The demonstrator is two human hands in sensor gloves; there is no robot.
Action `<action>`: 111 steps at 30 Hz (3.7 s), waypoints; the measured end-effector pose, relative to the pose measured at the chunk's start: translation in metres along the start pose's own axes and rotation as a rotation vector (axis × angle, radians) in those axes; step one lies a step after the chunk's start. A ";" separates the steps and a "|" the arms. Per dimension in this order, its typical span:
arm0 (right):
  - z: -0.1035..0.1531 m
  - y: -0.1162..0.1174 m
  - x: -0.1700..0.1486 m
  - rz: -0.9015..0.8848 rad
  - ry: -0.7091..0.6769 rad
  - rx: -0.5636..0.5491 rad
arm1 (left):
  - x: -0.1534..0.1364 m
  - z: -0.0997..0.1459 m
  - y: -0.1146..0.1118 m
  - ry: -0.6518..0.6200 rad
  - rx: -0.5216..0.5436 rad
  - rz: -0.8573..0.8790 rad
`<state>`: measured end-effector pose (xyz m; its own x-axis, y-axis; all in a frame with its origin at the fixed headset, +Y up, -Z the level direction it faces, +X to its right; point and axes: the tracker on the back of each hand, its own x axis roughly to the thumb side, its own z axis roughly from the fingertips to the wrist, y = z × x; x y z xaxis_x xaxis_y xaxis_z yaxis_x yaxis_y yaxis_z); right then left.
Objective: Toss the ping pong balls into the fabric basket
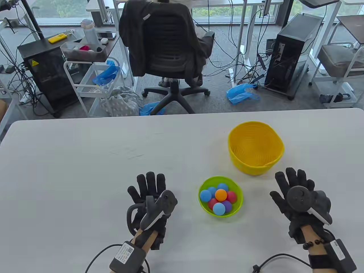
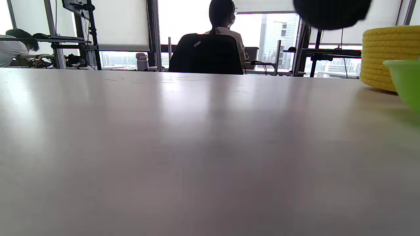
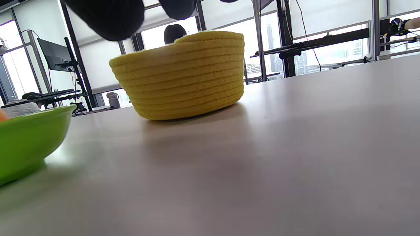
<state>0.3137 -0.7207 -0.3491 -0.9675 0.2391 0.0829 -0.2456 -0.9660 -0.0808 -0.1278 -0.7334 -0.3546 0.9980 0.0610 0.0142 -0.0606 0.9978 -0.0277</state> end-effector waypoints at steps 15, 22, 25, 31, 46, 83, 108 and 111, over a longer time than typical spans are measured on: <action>0.009 -0.015 0.002 -0.086 -0.030 -0.139 | -0.002 0.006 0.005 0.005 0.059 -0.001; 0.017 -0.029 0.021 -0.141 -0.113 -0.230 | -0.003 0.007 0.007 0.018 0.076 -0.008; 0.020 -0.032 0.035 -0.154 -0.166 -0.248 | -0.004 0.007 0.008 0.025 0.076 -0.007; 0.023 -0.031 0.087 -0.158 -0.298 -0.238 | -0.007 0.008 0.010 0.029 0.079 -0.001; 0.027 0.035 0.210 0.293 -0.427 -0.056 | -0.005 0.012 0.013 -0.001 0.101 0.022; 0.003 -0.008 0.121 -0.607 -0.192 -0.171 | -0.004 0.015 0.015 0.003 0.112 0.061; -0.065 0.004 0.007 -1.448 0.301 -0.198 | -0.005 0.009 0.011 0.022 0.054 0.063; -0.059 -0.008 0.006 -1.414 0.251 -0.254 | -0.005 0.009 0.012 0.021 0.052 0.078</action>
<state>0.3064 -0.7058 -0.4069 0.1070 0.9917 0.0708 -0.9599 0.1216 -0.2525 -0.1340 -0.7217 -0.3457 0.9904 0.1382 -0.0072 -0.1380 0.9901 0.0242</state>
